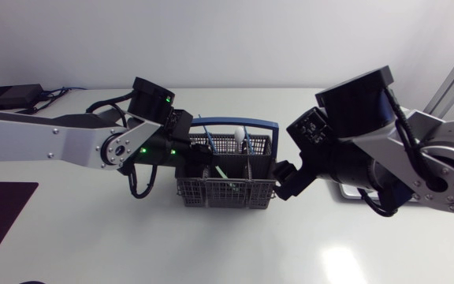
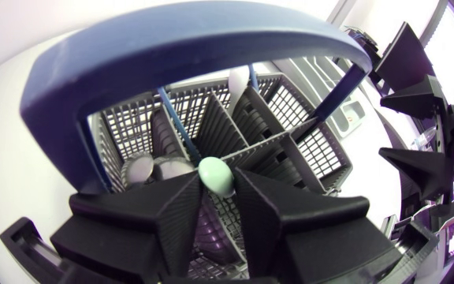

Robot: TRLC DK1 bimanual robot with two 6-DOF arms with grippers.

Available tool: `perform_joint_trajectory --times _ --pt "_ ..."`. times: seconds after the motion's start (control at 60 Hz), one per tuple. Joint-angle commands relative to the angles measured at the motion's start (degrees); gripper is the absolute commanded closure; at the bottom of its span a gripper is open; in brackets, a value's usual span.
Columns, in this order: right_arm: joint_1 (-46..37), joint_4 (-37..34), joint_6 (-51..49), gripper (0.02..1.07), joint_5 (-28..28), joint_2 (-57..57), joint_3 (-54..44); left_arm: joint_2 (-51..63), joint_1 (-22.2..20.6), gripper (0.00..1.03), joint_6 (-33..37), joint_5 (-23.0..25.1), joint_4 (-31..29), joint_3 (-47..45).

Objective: Unload the cutlery basket into the drawer organizer.

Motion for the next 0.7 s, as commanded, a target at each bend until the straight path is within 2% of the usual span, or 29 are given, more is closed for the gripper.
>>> perform_joint_trajectory --times 0.0,0.117,0.483,0.683 --pt "0.3 0.9 1.0 0.24 -0.1 0.0 -1.3 1.8 -1.0 0.80 -1.0 0.4 1.0 1.3" --pt "0.3 0.9 0.8 0.24 -0.1 0.0 -1.5 1.8 -2.0 0.81 -0.7 0.4 1.1 1.4" --pt "0.9 1.0 0.4 0.24 -0.1 0.0 -1.9 3.4 -3.8 0.98 -0.4 -0.5 2.8 2.6" --pt "1.3 1.1 0.3 0.24 -0.1 0.1 -2.0 3.4 -4.5 1.00 0.5 -2.0 2.8 2.3"
